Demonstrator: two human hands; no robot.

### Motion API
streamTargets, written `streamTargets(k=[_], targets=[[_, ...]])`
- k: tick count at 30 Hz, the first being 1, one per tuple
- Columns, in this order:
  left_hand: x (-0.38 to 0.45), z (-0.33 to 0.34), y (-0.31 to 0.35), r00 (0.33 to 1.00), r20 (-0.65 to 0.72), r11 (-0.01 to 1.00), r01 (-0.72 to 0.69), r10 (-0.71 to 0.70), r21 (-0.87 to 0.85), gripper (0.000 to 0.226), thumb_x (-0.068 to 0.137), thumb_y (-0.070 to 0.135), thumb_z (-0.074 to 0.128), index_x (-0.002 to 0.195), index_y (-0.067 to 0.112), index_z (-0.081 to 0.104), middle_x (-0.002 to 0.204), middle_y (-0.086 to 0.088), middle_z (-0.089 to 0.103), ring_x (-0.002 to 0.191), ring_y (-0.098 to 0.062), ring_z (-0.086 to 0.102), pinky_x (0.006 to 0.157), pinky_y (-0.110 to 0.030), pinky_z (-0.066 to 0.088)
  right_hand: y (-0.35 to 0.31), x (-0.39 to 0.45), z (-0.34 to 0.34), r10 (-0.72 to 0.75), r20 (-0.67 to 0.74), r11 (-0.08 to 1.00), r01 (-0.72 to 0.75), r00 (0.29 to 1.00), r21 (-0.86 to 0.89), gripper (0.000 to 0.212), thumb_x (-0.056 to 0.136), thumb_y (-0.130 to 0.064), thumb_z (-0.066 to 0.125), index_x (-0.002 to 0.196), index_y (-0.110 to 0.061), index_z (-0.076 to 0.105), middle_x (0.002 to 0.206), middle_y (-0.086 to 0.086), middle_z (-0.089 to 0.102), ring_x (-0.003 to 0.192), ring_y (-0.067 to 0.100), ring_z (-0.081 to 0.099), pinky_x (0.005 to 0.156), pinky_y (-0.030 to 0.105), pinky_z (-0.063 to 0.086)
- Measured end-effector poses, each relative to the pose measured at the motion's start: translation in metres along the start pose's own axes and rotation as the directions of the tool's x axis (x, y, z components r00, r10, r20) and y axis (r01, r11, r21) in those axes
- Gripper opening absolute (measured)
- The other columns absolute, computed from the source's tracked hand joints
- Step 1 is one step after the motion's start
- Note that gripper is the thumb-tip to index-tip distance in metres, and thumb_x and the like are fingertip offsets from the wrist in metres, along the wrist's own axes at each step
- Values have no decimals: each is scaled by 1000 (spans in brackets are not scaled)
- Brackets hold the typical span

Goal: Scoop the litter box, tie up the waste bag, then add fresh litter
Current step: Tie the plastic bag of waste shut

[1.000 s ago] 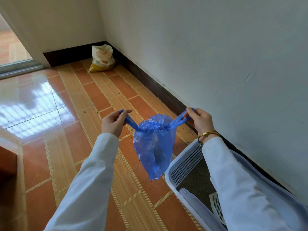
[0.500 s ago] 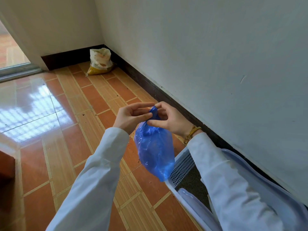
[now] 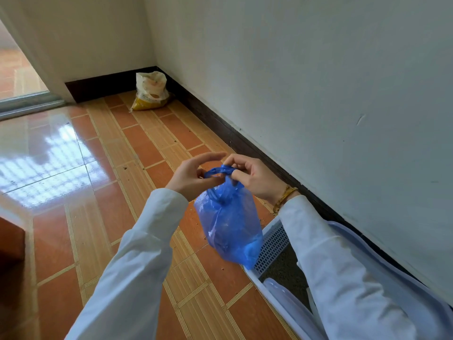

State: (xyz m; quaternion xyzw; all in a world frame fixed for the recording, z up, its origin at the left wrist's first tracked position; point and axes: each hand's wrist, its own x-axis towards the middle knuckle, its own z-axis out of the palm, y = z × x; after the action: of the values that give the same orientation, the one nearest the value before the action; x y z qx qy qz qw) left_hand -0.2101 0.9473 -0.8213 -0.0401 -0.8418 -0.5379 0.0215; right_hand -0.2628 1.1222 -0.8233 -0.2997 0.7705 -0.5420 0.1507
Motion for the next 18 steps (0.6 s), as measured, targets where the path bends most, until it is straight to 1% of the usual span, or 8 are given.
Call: streamTargets(k=[2,3,6,9,11,13,15,18], targets=[[0,2,-2,999,31,999,-15,14,29,27,83,19,68,109,25,65,94,6,69,76,-8,63,74,-19,53,-5,0,0,-21,34,1000,21,999,-19,24,89,5,45,93,-13,61,77,14,57,68,15,53,72,32,50],[0,1,-4,999,29,999,-15,13,44,20,83,23,67,103,22,67,88,5,69,74,-8,61,72,-19,51,-7,1,0,-26,48,999,27,999,-20,23,89,6,45,93,-12,60,75,12,57,66,15,52,69,32,48],[0,-3,-9,1000,-8,995,-1,1,103,15,83,32,68,86,17,68,70,3,59,65,-10,49,64,-25,43,-9,2,-3,-18,50,999,17,999,32,25,89,9,43,88,-10,59,68,-7,57,61,7,48,63,23,45],[0,-4,-10,997,-76,998,0,5,61,15,87,21,64,86,6,61,80,-9,66,75,-22,60,74,-35,48,-6,4,-1,13,13,996,-14,1000,84,24,89,11,39,87,-2,59,78,3,61,71,5,55,71,19,46],[-1,-3,-9,992,-128,999,-14,9,-35,12,88,11,60,84,1,54,84,-12,71,81,-18,67,79,-35,51,-3,4,-1,28,2,991,-28,1000,133,24,88,10,39,84,-2,59,76,6,62,75,9,58,76,18,47],[-3,-6,-11,984,-175,992,-18,-4,-123,8,87,5,59,84,3,53,80,-10,72,80,-17,70,79,-34,53,3,4,-1,45,-2,982,-44,999,184,20,88,9,45,87,-5,60,74,4,62,73,10,58,75,18,47],[-5,-10,-15,975,-220,983,-21,-21,-184,9,85,3,63,85,6,54,76,-9,71,79,-19,71,79,-34,54,10,5,-2,72,-32,973,-63,997,224,18,87,7,54,97,-6,60,84,2,66,79,9,61,78,19,51],[-9,-14,-24,967,-250,975,-8,-48,-220,12,80,6,69,85,9,58,78,-10,73,81,-23,72,82,-38,55,22,7,0,55,-127,987,-34,990,158,22,84,3,63,100,-11,63,92,-5,68,85,6,64,78,19,53]])
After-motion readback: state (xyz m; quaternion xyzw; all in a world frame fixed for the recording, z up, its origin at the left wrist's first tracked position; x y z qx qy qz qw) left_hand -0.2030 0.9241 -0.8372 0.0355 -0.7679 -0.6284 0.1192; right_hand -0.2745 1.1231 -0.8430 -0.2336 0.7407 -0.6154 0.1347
